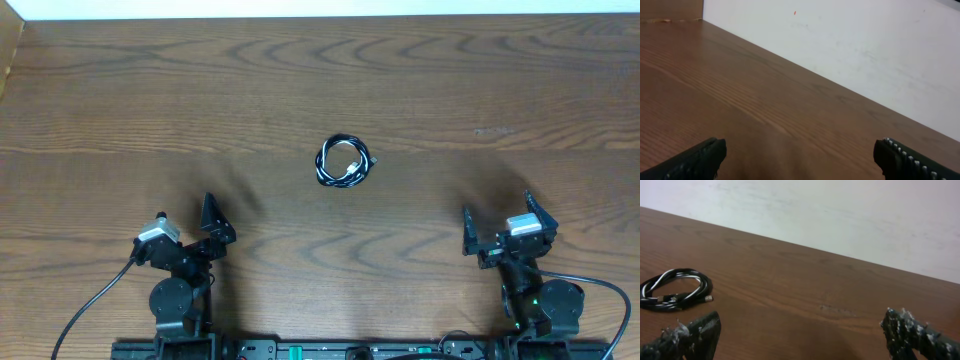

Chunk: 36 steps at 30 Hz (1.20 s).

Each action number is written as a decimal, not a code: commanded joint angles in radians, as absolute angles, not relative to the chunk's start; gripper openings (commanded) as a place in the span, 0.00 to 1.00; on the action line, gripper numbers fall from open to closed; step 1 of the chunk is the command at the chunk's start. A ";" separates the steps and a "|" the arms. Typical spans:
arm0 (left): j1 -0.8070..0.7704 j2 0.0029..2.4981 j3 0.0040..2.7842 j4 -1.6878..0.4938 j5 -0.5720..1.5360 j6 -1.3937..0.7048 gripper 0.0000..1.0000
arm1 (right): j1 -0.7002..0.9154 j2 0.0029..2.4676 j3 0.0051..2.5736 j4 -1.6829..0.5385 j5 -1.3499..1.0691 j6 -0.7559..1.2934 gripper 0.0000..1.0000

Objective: Untangle cables

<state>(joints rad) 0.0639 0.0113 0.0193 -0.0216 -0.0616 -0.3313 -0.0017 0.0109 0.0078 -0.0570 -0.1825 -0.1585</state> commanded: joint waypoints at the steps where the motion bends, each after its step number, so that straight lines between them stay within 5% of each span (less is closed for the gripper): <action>1: 0.069 0.012 0.004 -0.066 -0.087 -0.307 0.99 | -0.005 0.006 0.006 -0.060 -0.179 -0.151 0.99; 36: 0.069 0.012 0.004 -0.028 -0.091 -0.296 0.99 | -0.005 0.009 0.006 -0.061 -0.173 -0.206 0.99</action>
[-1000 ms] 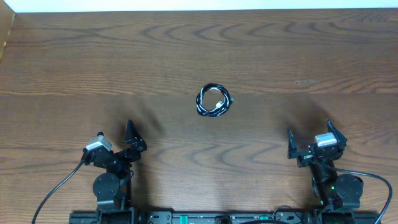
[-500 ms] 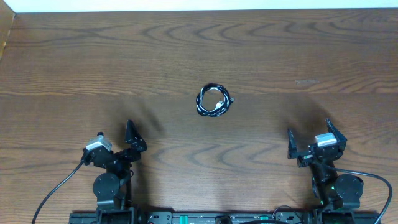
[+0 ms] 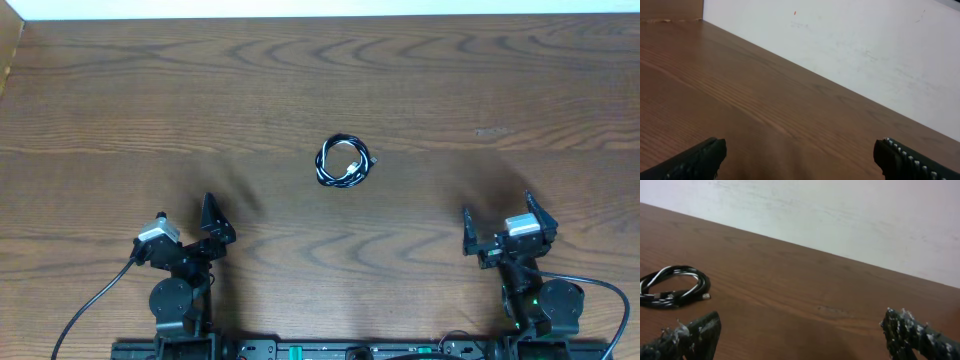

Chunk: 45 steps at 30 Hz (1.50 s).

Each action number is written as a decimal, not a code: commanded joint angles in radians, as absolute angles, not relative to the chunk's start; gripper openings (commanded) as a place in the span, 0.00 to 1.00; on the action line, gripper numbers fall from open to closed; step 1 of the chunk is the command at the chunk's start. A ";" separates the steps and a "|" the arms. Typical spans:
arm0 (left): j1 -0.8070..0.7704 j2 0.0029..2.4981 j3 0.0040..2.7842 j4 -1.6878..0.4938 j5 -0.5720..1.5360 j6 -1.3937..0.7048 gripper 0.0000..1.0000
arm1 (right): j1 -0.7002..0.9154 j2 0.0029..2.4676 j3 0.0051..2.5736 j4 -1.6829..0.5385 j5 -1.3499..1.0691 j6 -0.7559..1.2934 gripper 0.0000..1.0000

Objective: Untangle cables

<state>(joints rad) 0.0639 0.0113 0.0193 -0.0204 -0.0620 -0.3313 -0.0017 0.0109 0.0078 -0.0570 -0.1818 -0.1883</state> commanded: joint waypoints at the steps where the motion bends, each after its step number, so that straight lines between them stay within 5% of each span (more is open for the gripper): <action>1: 0.069 0.012 0.004 -0.016 -0.090 -0.296 0.99 | -0.005 0.009 0.006 -0.061 -0.178 -0.204 0.99; 9: 0.069 0.077 0.068 0.043 -0.010 -0.280 0.99 | -0.005 0.009 0.006 -0.029 -0.288 -0.081 0.99; 15: 0.069 0.447 0.344 0.023 0.097 -0.185 0.99 | -0.006 0.027 0.044 0.026 -0.299 0.040 0.99; 24: 0.066 1.066 0.900 -0.115 0.465 -0.173 0.99 | -0.006 0.580 0.456 0.014 -0.601 0.059 0.99; 36: -0.111 1.525 1.452 -0.697 0.452 -0.074 0.99 | -0.018 1.246 1.135 -0.481 -0.707 -0.065 0.99; 45: -0.309 1.700 1.428 -0.669 0.382 -0.072 0.94 | -0.018 1.314 1.129 -0.627 -0.628 -0.042 0.99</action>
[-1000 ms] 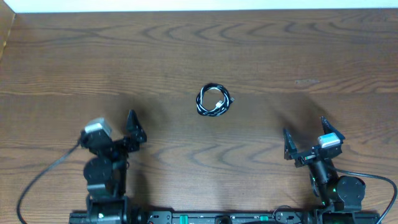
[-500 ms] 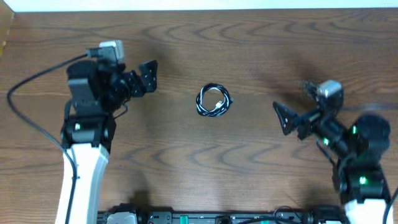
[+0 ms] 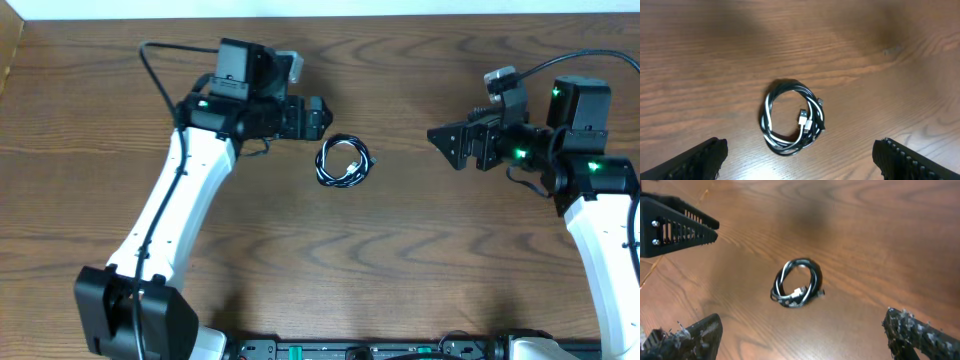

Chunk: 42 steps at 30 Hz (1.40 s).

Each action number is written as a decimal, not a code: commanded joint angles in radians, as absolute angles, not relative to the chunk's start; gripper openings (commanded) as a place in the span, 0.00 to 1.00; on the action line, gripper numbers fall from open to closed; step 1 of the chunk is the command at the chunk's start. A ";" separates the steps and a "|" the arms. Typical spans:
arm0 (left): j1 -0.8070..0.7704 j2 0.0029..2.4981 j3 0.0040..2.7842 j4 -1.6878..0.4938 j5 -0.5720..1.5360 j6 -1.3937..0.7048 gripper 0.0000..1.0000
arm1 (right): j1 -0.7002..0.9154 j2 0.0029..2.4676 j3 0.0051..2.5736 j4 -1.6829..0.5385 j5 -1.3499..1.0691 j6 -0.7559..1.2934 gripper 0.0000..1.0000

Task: Untangle cables
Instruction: 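Reach the left gripper to the cable coil and grasp it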

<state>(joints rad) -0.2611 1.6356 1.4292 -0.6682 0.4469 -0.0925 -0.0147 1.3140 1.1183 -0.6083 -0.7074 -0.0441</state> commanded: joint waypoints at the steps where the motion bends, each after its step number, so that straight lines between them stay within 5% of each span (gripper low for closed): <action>1: -0.337 1.735 1.428 -0.669 0.356 -0.073 0.88 | -0.018 1.316 1.129 -0.629 -0.605 -0.041 0.95; 5: -0.429 1.871 1.428 -0.619 0.158 -0.144 0.84 | -0.018 1.316 1.129 -0.623 -0.604 -0.038 0.84; 14: -0.435 2.041 1.428 -0.522 0.117 0.063 0.82 | -0.018 1.316 1.128 -0.628 -0.586 -0.038 0.83; 19: -0.433 2.056 1.428 -0.510 0.115 0.112 0.47 | -0.018 1.327 1.128 -0.621 -0.574 -0.038 0.82; 42: -0.437 2.120 1.427 -0.416 0.134 0.168 0.22 | -0.018 1.382 1.128 -0.603 -0.554 -0.038 0.84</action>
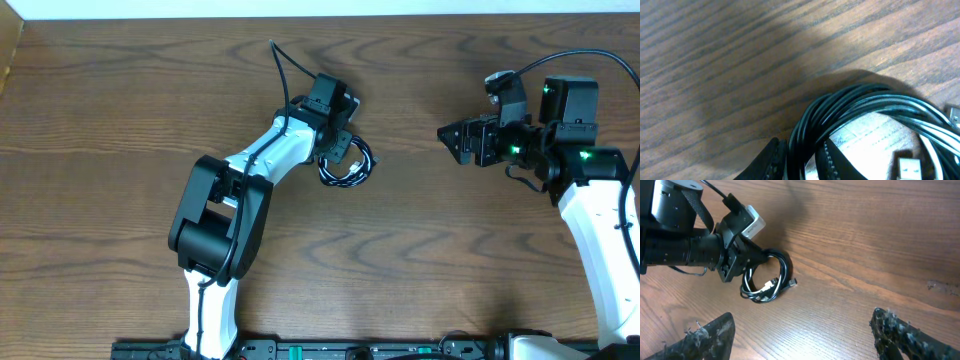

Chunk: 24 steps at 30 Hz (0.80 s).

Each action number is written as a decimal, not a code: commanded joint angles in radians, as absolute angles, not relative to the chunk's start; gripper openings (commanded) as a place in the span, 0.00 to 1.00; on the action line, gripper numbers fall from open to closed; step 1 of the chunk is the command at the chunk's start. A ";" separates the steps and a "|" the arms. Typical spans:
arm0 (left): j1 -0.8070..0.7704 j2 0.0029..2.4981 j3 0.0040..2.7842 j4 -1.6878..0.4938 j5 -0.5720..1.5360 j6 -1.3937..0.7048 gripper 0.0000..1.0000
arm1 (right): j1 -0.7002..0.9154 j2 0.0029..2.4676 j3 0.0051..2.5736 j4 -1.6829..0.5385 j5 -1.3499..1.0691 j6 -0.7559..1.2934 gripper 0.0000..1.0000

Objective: Untangle cables

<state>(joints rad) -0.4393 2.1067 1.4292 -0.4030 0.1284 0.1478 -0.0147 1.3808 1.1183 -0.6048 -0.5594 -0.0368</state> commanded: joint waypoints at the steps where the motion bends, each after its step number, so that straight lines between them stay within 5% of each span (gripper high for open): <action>1: -0.439 2.120 1.426 -0.419 0.136 0.167 0.19 | -0.018 1.382 1.128 -0.603 -0.551 -0.038 0.84; 2: -0.440 2.119 1.426 -0.431 0.138 0.167 0.08 | -0.018 1.382 1.128 -0.601 -0.552 -0.038 0.84; 9: -0.440 1.791 1.432 -0.382 0.307 -0.079 0.07 | 0.033 1.382 1.128 -0.509 -0.552 0.137 0.84; 12: -0.440 1.648 1.432 -0.384 0.307 -0.137 0.08 | 0.118 1.401 1.128 -0.414 -0.531 0.243 0.72; 13: -0.440 1.641 1.432 -0.390 0.307 -0.153 0.08 | 0.151 1.429 1.128 -0.384 -0.499 0.319 0.53; 14: -0.440 1.641 1.431 -0.395 0.307 -0.184 0.07 | 0.163 1.450 1.128 -0.372 -0.500 0.342 0.50; 24: -0.440 1.643 1.431 -0.416 0.305 -0.230 0.07 | 0.201 1.512 1.129 -0.289 -0.667 0.370 0.43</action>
